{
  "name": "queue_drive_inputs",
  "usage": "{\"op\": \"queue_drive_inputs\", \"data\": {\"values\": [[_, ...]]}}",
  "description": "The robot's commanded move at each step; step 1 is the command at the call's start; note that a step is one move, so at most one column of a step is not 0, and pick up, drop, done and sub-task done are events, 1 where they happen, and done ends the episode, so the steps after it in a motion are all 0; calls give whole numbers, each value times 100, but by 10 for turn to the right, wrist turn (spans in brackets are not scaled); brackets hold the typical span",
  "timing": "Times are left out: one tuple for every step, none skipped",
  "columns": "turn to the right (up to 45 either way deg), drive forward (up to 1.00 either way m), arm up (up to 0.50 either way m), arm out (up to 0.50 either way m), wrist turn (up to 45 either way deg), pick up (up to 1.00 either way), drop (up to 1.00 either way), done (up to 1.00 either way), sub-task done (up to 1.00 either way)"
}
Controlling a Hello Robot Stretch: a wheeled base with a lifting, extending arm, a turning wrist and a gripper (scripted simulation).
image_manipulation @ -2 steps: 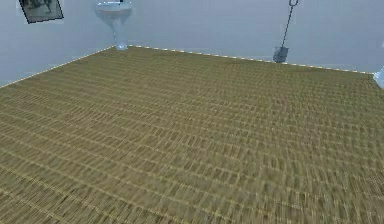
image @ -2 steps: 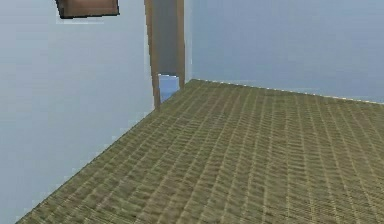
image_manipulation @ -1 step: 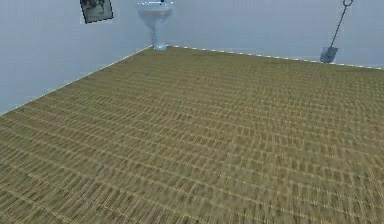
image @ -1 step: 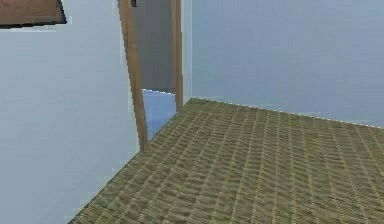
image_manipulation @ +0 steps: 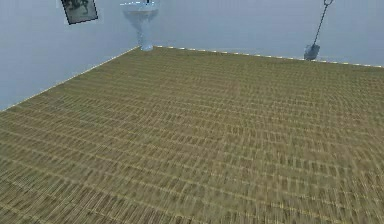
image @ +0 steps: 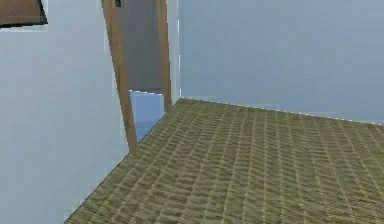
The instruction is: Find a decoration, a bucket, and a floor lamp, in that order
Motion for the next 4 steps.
{"op": "queue_drive_inputs", "data": {"values": [[0,100,0,0,0,0,0,0,0],[0,85,0,0,0,0,0,0,0],[-330,0,0,0,0,0,0,0,0],[0,50,0,0,0,0,0,0,0]]}}
